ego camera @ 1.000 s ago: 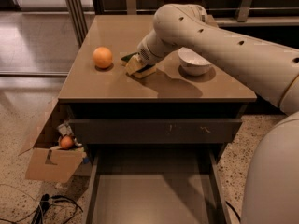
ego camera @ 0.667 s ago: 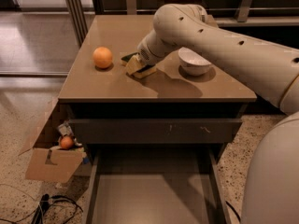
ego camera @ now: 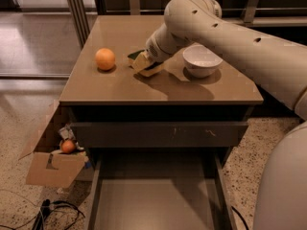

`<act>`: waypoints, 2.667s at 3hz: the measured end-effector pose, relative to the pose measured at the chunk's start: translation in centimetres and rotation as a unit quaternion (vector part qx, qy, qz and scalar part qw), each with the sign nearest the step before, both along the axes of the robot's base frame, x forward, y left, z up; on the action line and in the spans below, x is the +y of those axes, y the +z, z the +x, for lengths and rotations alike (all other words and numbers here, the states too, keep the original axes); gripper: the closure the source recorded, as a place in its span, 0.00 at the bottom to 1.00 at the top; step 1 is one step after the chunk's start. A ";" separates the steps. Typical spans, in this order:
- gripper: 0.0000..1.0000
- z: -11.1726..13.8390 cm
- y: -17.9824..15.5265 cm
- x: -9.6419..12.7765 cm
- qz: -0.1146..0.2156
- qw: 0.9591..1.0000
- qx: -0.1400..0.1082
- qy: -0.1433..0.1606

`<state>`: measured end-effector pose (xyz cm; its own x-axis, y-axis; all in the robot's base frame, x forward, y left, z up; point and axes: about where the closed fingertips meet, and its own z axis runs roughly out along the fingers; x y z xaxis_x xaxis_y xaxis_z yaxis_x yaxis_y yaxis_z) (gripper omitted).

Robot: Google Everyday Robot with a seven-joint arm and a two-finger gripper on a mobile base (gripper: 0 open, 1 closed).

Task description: Place sponge into middle drawer

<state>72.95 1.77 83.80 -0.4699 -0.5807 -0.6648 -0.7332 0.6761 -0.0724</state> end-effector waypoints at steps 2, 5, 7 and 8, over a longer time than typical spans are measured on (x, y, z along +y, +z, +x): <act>1.00 -4.2 4.6 -4.7 0.048 0.998 -0.031 0.010; 1.00 -12.2 4.7 -11.8 0.069 0.997 -0.028 -0.015; 1.00 -20.1 2.7 -9.9 0.113 0.991 -0.005 0.075; 1.00 -25.6 0.1 -11.6 0.151 0.983 0.009 0.107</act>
Offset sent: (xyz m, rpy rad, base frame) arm -0.0789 -0.1000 0.0683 0.1737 -0.0851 0.0078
